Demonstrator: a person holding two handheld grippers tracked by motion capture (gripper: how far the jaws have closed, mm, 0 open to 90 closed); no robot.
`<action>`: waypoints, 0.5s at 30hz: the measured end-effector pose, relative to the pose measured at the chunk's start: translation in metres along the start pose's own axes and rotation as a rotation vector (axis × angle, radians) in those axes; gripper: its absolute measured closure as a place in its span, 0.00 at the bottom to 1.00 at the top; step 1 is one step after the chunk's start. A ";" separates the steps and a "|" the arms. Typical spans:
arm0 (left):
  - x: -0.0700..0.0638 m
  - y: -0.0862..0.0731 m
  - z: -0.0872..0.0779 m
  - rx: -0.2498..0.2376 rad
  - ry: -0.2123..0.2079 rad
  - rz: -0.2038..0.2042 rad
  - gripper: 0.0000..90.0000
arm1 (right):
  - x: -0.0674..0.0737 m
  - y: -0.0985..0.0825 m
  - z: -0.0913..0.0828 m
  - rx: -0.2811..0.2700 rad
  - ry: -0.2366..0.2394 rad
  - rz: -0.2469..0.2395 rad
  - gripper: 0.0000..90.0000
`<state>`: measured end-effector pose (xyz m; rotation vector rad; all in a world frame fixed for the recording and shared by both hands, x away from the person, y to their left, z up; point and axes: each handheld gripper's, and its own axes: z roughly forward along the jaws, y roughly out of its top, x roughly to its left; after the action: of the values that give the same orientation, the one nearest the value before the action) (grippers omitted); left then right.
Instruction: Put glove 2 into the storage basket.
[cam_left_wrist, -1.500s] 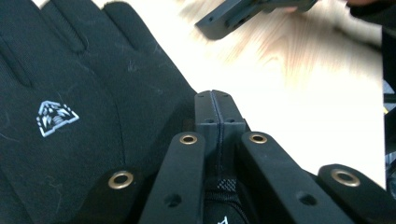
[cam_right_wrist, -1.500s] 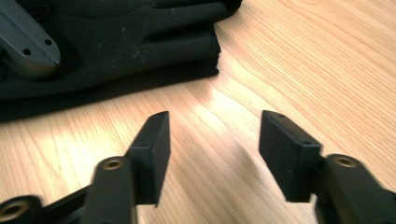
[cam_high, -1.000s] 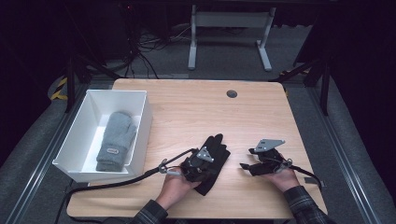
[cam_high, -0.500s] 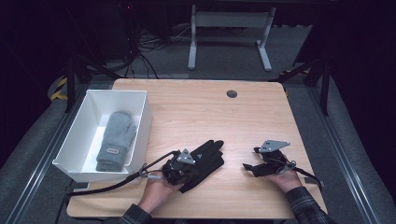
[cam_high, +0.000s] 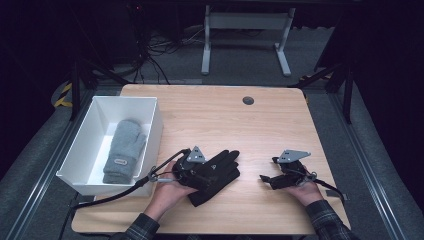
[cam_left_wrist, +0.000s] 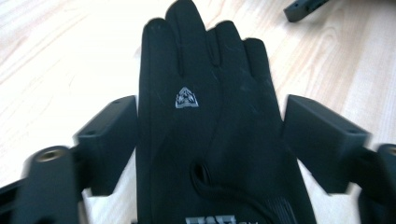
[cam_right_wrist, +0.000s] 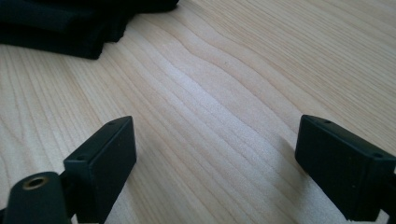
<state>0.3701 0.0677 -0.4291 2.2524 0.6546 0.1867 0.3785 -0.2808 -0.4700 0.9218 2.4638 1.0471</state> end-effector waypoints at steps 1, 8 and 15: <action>0.001 0.000 0.003 0.001 0.008 -0.006 0.19 | 0.000 0.000 0.000 0.000 0.000 0.001 0.14; 0.005 -0.004 0.019 0.040 0.021 -0.014 0.13 | 0.000 0.000 0.000 0.001 0.000 0.000 0.14; 0.004 -0.010 0.033 0.089 0.006 -0.010 0.11 | 0.000 0.000 0.000 0.000 0.000 0.000 0.14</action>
<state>0.3800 0.0543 -0.4600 2.3337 0.6896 0.1620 0.3785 -0.2807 -0.4700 0.9225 2.4637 1.0471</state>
